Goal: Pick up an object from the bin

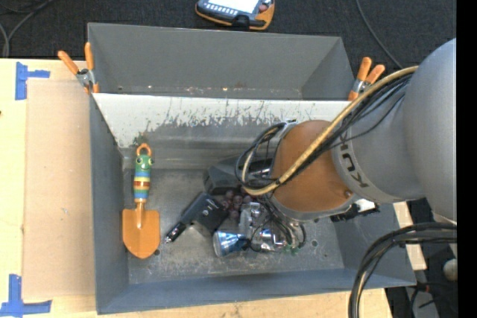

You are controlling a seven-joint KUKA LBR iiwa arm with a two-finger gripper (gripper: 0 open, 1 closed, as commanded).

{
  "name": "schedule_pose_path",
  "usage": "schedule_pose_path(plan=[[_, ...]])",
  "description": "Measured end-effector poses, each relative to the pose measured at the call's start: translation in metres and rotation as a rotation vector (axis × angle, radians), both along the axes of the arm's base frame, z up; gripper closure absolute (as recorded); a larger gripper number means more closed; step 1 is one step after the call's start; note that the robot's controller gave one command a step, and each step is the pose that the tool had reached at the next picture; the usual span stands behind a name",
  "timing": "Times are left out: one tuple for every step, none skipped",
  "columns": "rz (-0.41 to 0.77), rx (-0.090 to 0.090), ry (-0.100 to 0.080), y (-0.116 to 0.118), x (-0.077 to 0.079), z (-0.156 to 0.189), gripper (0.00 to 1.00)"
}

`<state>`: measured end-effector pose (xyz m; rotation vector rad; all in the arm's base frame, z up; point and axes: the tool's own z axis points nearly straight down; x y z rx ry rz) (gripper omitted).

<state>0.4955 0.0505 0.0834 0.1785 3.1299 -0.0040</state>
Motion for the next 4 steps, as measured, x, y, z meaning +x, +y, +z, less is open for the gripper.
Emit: schedule_pose_path(plan=[[0.13,0.015,0.044,-0.034,0.06,-0.012,1.0],[0.098,0.006,0.02,-0.029,0.048,-0.011,1.0],[0.458,0.033,0.09,-0.041,0.083,-0.014,1.0],[0.109,0.009,0.029,-0.034,0.05,-0.011,1.0]])
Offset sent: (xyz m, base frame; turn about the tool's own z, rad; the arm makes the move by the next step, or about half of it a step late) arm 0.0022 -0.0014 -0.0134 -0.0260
